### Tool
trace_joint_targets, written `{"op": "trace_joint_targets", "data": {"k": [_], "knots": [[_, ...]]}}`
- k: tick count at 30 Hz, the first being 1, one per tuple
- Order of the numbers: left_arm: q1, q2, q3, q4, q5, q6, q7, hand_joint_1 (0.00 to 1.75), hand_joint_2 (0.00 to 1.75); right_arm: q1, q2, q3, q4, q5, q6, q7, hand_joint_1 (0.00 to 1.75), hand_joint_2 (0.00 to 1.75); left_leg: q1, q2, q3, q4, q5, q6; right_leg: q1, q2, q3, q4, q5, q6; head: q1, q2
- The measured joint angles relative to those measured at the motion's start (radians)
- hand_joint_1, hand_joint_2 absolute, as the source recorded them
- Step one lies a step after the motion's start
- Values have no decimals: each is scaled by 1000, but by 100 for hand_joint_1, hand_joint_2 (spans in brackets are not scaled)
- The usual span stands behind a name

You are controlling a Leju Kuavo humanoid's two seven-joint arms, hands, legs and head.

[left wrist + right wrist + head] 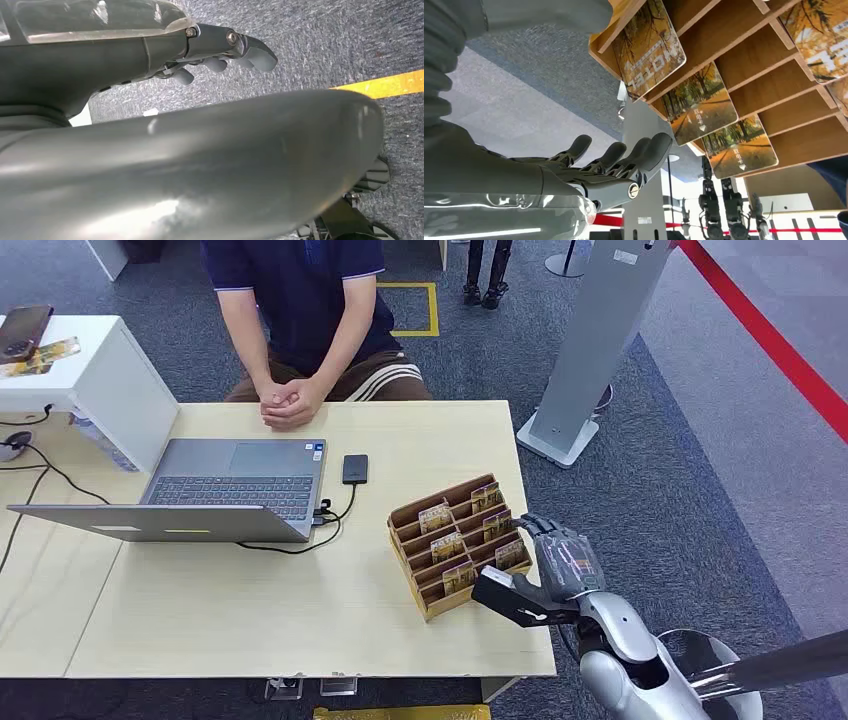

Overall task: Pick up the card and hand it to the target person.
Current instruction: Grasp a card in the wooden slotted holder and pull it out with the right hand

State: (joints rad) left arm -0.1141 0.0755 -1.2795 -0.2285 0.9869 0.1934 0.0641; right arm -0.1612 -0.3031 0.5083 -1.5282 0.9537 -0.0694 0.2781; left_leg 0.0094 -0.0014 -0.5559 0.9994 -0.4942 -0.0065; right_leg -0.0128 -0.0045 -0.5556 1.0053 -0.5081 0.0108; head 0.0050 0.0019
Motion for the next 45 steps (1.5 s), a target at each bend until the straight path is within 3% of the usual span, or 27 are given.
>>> {"op": "trace_joint_targets", "data": {"k": [18, 25, 30, 45], "knots": [[0, 0, 0, 0, -2, 0, -2, 0, 0, -2, 7, 0, 21, -18, -5, -7, 55, 175, 0, 0, 0, 0, 0, 0, 0, 0, 0, 0, 0, 0, 0, 0], [0, 0, 0, 0, -3, 0, -1, 0, 0, -3, 8, 0, 22, -22, -8, -9, 87, 175, 0, 0, 0, 0, 0, 0, 0, 0, 0, 0, 0, 0, 0, 0], [0, 0, 0, 0, -2, 0, -1, 0, 0, -4, 8, 0, 22, -23, -12, -9, 97, 175, 0, 0, 0, 0, 0, 0, 0, 0, 0, 0, 0, 0, 0, 0], [0, 1, 0, 0, -3, -5, -2, 0, 0, -5, 8, 1, 23, -34, -14, -12, 94, 175, 0, 0, 0, 0, 0, 0, 0, 0, 0, 0, 0, 0, 0, 0]]}}
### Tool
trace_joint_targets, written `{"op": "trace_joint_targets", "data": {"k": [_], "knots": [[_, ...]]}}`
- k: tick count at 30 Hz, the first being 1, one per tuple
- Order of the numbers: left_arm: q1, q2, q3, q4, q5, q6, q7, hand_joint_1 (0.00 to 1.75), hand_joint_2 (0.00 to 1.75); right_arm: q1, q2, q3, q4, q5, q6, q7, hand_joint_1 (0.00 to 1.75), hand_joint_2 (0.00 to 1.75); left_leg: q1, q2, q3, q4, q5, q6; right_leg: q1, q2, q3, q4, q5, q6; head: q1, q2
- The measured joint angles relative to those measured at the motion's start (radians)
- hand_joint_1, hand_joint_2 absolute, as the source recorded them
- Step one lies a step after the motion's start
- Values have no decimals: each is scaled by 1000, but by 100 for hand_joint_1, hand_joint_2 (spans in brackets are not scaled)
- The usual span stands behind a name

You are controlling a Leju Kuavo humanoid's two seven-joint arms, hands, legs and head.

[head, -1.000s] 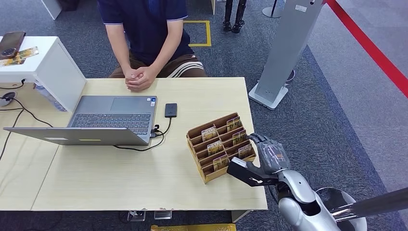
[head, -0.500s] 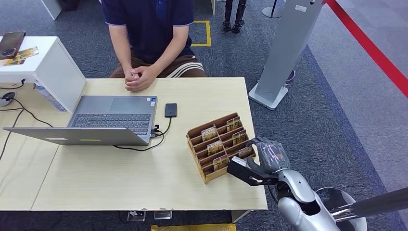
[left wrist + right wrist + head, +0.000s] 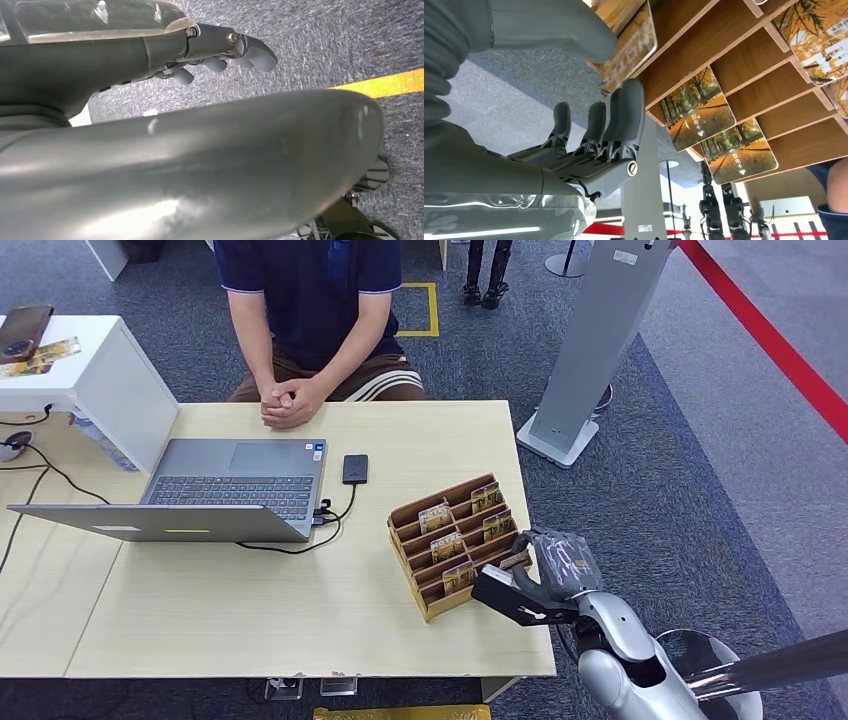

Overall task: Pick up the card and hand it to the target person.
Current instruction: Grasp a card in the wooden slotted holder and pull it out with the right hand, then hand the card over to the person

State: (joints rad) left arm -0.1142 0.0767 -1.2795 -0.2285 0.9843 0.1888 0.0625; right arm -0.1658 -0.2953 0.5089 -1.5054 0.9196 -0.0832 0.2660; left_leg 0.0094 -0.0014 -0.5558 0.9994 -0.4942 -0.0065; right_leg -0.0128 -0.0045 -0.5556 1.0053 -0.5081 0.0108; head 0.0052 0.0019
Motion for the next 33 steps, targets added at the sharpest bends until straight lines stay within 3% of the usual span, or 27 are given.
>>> {"op": "trace_joint_targets", "data": {"k": [4, 9, 12, 16, 22, 33], "knots": [[0, 0, 0, 0, 0, -2, 0, 0, 0, 0, 0, 0, 1, -6, -1, -7, 89, 175, 0, 0, 0, 0, 0, 0, 0, 0, 0, 0, 0, 0, 0, 0], [-1, 0, 0, 0, -2, -4, 0, 0, 0, -2, 0, 0, 6, -8, -1, -12, 144, 175, 0, 0, 0, 0, 0, 0, 0, 0, 0, 0, 0, 0, 0, 0], [-2, 0, 0, 0, -2, -5, 0, 0, 0, -5, 0, 0, 11, -13, -2, -15, 161, 175, 0, 0, 0, 0, 0, 0, 0, 0, 0, 0, 0, 0, 0, 0], [-2, 0, 0, 0, -8, -15, 0, 0, 175, -12, 1, 0, 17, -20, -4, -19, 162, 175, 0, 0, 0, 0, 0, 0, 0, 0, 0, 0, 0, 0, 0, 0], [-6, 0, -10, 0, -47, -30, 13, 0, 175, -22, 7, 0, 26, -23, -3, -29, 138, 175, 0, 0, 0, 0, 0, 0, 0, 0, 0, 0, 0, 0, 0, 0], [-6, 0, -16, 0, -36, -47, 27, 0, 175, -25, 9, 0, 30, -32, -4, -30, 138, 175, 0, 0, 0, 0, 0, 0, 0, 0, 0, 0, 0, 0, 0, 0]]}}
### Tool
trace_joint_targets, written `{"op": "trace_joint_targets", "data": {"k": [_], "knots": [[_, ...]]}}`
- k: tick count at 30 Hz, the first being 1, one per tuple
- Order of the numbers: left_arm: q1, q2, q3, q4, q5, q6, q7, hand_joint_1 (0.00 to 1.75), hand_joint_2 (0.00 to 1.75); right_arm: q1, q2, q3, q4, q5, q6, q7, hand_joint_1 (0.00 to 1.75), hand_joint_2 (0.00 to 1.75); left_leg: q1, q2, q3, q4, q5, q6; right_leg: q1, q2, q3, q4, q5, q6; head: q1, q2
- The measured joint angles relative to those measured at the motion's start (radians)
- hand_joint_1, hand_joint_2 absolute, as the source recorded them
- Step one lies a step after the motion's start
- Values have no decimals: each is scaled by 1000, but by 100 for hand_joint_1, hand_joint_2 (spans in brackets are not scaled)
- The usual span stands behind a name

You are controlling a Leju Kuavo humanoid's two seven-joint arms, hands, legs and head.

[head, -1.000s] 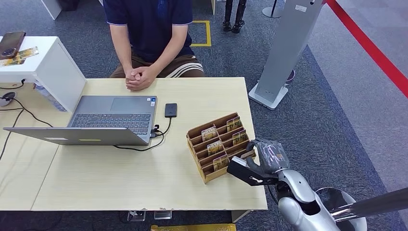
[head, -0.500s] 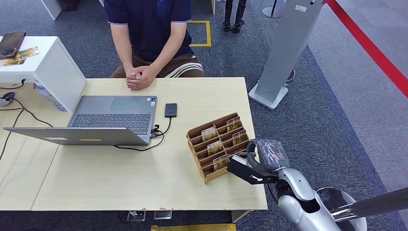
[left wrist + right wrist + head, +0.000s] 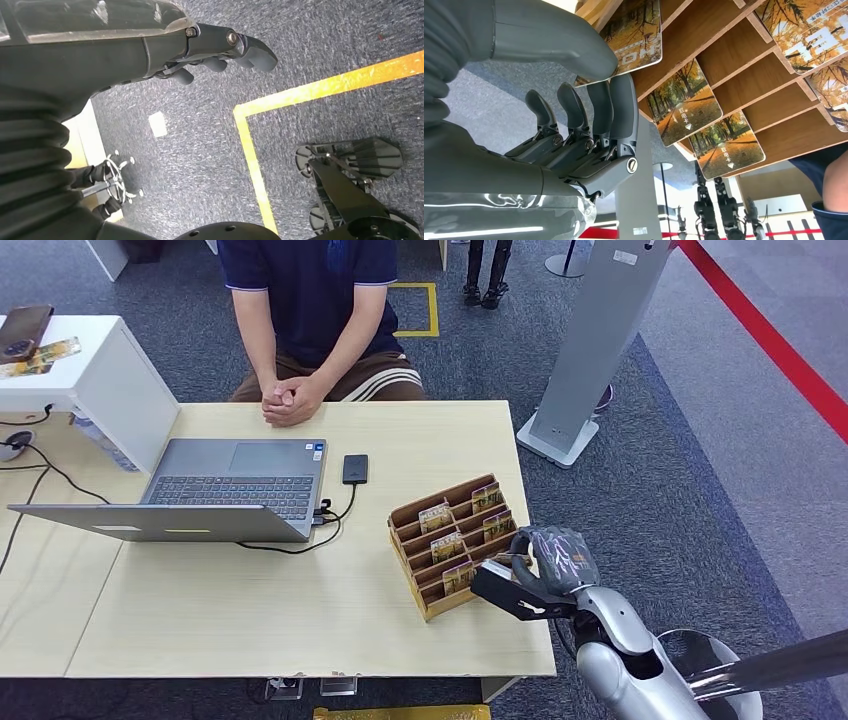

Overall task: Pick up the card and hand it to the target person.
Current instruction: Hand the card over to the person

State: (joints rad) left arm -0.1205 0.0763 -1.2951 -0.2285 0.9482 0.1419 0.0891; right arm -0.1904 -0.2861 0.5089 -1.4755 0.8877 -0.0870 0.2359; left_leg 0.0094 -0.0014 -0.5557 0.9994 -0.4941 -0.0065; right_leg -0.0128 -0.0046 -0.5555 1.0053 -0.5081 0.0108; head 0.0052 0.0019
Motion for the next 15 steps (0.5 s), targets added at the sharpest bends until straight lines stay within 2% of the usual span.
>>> {"op": "trace_joint_targets", "data": {"k": [9, 15], "knots": [[1, 0, 0, 0, 9, 2, 4, 0, 175, 4, -1, -1, -21, -7, -13, 8, 138, 175, 0, 0, 0, 0, 0, 0, 0, 0, 0, 0, 0, 0, 0, 0], [5, 0, 0, 0, 22, 4, 9, 0, 175, 16, -15, -13, -167, -9, -41, 28, 138, 175, 0, 0, 0, 0, 0, 0, 0, 0, 0, 0, 0, 0, 0, 0]]}}
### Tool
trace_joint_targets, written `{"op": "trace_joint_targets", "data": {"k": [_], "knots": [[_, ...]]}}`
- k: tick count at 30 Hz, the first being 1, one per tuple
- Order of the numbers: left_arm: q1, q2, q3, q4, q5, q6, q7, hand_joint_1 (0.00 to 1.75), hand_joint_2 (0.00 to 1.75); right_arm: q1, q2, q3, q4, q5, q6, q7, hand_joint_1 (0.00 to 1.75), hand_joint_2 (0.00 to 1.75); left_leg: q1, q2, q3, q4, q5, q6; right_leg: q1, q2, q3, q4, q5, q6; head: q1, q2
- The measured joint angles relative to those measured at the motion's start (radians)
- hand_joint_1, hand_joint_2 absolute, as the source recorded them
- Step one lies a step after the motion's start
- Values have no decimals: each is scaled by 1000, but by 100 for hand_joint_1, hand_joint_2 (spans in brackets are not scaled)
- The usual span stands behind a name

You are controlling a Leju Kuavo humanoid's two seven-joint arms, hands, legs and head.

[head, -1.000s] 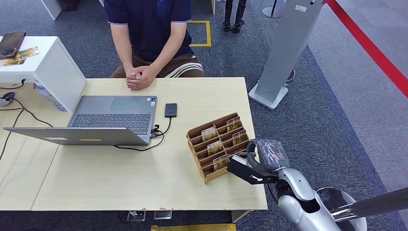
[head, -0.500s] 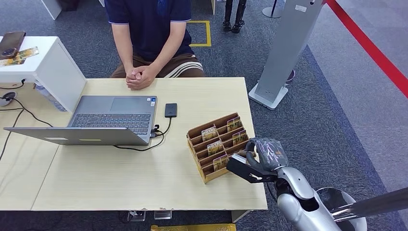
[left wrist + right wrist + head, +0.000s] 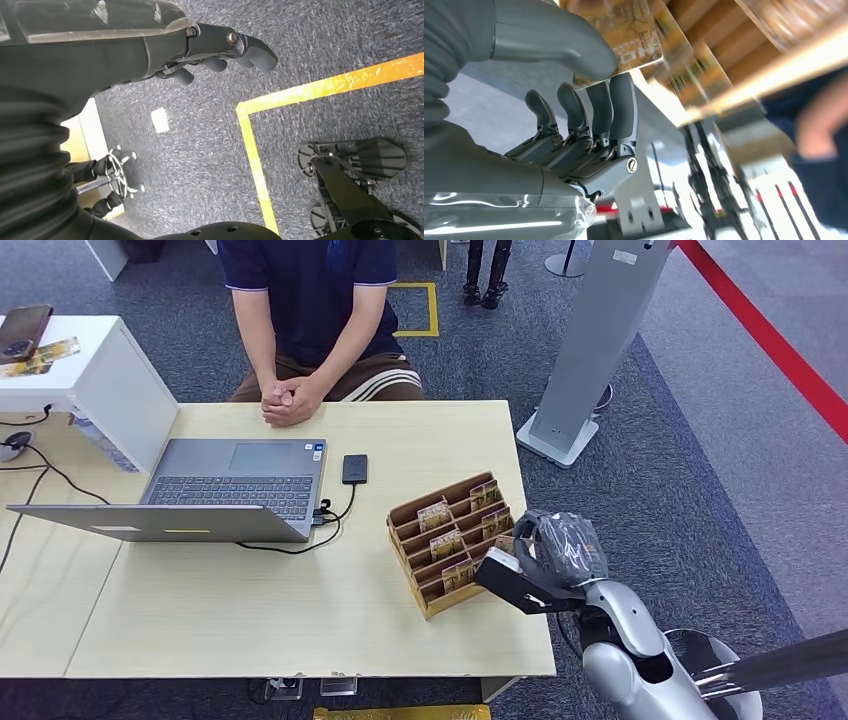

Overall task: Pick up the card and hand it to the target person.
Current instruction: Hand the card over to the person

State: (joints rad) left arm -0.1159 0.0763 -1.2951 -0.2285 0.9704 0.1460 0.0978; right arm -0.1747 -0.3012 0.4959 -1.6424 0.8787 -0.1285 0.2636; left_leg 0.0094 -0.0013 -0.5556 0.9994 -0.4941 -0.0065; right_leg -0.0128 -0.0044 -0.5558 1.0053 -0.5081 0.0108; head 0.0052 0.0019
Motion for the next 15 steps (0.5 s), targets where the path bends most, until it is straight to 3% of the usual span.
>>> {"op": "trace_joint_targets", "data": {"k": [8, 15], "knots": [[3, 0, 0, 0, -5, 4, 0, 0, 175, 32, -14, -7, -335, 210, -255, -133, 138, 175, 0, 0, 0, 0, 0, 0, 0, 0, 0, 0, 0, 0, 0, 0], [2, -1, 0, 0, -13, 6, -2, 0, 175, 45, -14, 5, -473, 221, -311, -159, 138, 175, 0, 0, 0, 0, 0, 0, 0, 0, 1, 0, 0, 0, 1, 0]]}}
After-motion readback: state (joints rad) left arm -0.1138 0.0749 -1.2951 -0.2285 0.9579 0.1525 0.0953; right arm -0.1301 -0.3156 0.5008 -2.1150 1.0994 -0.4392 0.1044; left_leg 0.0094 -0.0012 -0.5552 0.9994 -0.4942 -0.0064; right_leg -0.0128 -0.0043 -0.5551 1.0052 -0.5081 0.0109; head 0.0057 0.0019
